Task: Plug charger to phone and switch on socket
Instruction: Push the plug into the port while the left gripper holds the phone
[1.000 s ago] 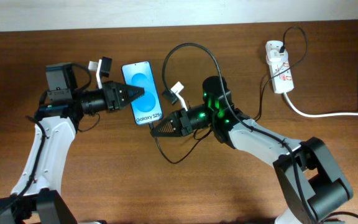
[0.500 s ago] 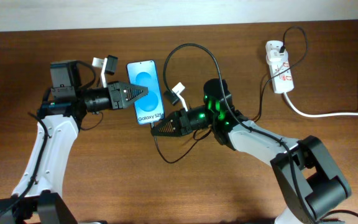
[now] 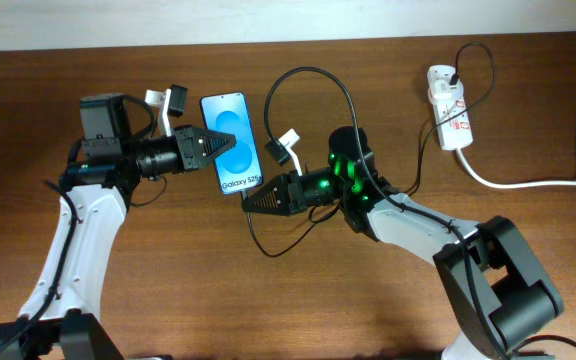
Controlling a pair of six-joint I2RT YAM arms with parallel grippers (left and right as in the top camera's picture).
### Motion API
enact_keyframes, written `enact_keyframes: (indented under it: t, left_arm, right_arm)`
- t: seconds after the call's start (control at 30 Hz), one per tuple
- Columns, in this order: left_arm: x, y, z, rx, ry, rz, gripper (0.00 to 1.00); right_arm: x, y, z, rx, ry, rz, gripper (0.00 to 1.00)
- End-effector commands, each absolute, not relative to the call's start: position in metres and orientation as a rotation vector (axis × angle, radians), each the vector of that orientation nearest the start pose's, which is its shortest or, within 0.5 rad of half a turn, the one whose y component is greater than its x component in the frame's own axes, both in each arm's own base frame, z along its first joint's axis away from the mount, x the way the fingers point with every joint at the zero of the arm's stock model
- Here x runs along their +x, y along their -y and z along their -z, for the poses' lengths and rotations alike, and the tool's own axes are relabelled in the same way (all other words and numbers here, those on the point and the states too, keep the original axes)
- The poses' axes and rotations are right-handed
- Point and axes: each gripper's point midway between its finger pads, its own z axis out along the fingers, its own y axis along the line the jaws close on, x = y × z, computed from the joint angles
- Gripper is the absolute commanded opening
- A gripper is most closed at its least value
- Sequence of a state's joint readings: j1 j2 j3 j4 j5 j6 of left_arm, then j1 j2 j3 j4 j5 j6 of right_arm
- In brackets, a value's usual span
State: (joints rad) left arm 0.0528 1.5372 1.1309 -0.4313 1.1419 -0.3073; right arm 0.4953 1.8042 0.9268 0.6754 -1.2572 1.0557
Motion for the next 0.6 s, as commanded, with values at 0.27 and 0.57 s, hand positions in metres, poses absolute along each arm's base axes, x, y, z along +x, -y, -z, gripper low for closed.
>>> enact_keyframes:
  t: [0.27, 0.57]
  left_arm:
    - [0.298, 0.197, -0.205, 0.258, -2.323, 1.803, 0.00]
    - [0.297, 0.197, -0.205, 0.248, -2.332, 1.810, 0.00]
  right_arm:
    - [0.410, -0.294, -0.291, -0.193, -1.756, -1.688, 0.04]
    - [0.417, -0.293, -0.301, -0.182, -1.725, -1.664, 0.04]
